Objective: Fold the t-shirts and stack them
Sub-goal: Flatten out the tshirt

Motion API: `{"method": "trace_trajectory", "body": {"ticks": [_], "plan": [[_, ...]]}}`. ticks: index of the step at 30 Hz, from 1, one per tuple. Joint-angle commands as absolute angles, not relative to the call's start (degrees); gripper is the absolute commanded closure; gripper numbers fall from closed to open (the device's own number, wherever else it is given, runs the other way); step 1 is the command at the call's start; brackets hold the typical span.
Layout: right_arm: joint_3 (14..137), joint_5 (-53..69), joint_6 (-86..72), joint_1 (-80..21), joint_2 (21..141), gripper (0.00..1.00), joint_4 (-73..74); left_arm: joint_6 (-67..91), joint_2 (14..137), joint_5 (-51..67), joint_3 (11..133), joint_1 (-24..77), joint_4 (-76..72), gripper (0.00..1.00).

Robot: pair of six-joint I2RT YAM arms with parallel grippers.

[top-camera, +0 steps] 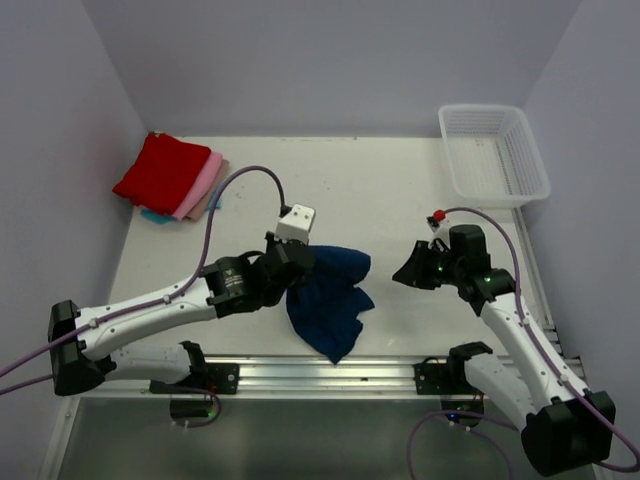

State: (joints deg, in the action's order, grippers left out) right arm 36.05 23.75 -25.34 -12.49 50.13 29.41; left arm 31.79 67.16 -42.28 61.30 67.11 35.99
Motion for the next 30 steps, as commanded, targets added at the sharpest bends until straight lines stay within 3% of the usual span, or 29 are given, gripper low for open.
{"method": "trace_trajectory", "body": {"ticks": [1,14,22,24,25,30], "plan": [[36.38,32.69,-24.52,-13.27,46.94,0.79,30.49,25.14,66.71,-43.77,58.8,60.48,27.6,1.0],[32.52,36.99,-25.93,-16.69,46.23,0.77,27.95,23.29,77.41,-30.25,51.24,38.68,0.9,1.0],[38.04,32.09,-26.37,-23.28,48.86,0.82,26.02,22.68,90.16,-20.93,61.93,30.86,-6.24,1.0],[39.98,29.81,-26.37,-24.87,52.53,0.75,24.7,21.8,95.17,-18.3,65.11,29.97,-5.63,1.0],[42.25,26.92,-26.11,-26.44,54.47,0.65,24.61,21.62,96.58,-17.06,67.65,29.01,-5.54,1.0],[50.35,16.02,-22.94,-30.85,67.39,0.48,25.14,20.13,103.18,-5.46,72.33,27.6,-8.61,1.0]]}}
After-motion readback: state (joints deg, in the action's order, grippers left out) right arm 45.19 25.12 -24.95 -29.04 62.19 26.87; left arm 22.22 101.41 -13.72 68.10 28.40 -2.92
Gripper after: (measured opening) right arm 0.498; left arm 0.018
